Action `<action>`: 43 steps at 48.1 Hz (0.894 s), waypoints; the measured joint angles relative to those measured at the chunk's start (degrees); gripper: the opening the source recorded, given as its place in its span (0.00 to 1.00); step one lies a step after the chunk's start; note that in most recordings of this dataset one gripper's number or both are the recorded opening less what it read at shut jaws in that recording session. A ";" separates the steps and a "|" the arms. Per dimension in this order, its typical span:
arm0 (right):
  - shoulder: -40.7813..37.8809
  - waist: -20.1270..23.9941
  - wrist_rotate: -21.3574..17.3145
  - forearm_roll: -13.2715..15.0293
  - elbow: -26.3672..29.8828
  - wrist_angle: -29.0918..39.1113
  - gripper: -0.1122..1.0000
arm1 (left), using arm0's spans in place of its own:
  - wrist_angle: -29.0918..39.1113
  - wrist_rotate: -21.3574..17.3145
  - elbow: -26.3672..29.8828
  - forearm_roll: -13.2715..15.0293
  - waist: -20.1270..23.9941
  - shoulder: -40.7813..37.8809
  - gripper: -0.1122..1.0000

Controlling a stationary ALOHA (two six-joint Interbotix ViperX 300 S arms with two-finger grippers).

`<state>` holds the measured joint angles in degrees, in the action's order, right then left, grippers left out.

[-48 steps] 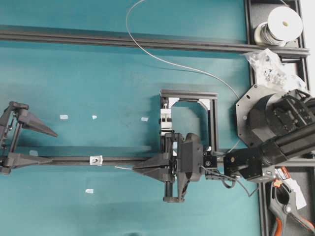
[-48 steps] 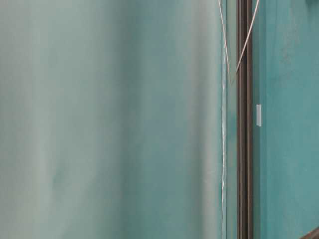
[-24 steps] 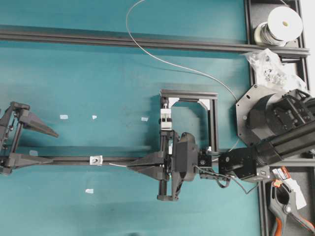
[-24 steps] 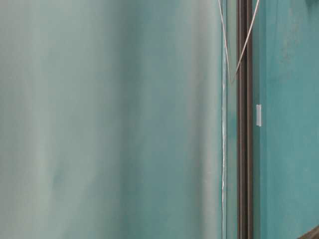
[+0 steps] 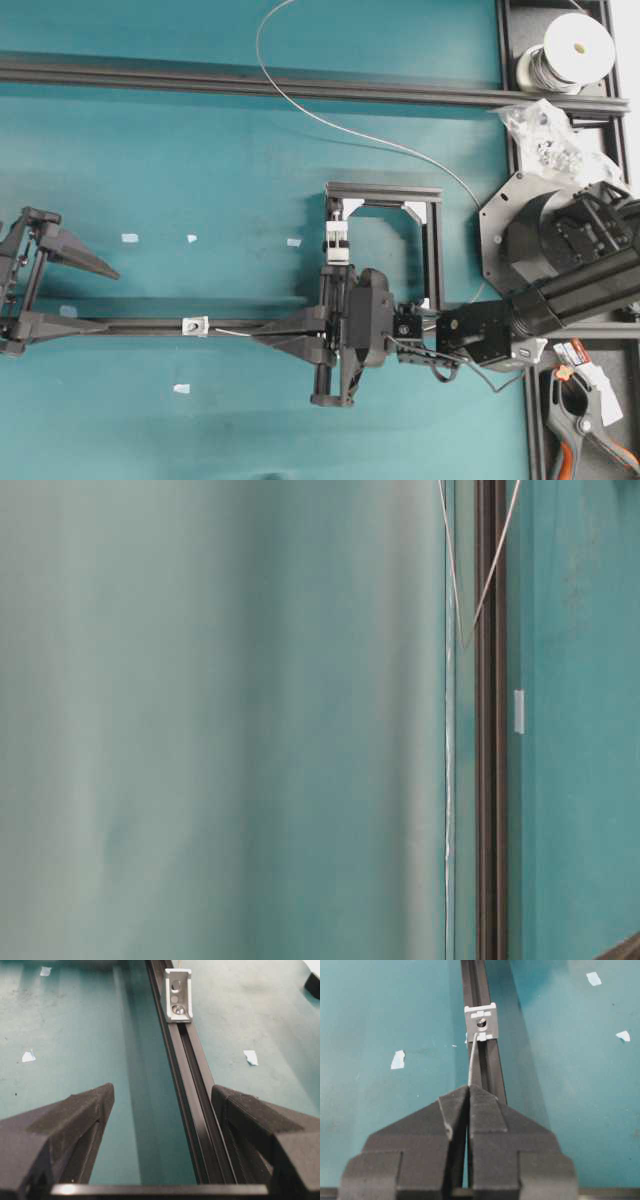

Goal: Insert the wire through the hole in the metal fitting.
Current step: 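Push the wire tip through the bracket hole with the right gripper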

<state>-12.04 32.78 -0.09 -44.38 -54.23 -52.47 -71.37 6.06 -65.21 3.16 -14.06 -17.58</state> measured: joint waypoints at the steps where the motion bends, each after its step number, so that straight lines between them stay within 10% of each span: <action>1: 0.00 0.00 0.00 0.00 0.00 0.00 0.10 | 0.00 0.00 0.00 -0.09 0.00 0.00 0.89; 43: -2.11 -2.29 0.44 1.23 2.11 0.00 0.10 | 0.00 -0.18 0.09 0.00 0.00 0.00 0.89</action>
<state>-14.15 30.50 0.35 -43.15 -52.12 -52.47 -71.37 5.89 -65.13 3.16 -14.06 -17.58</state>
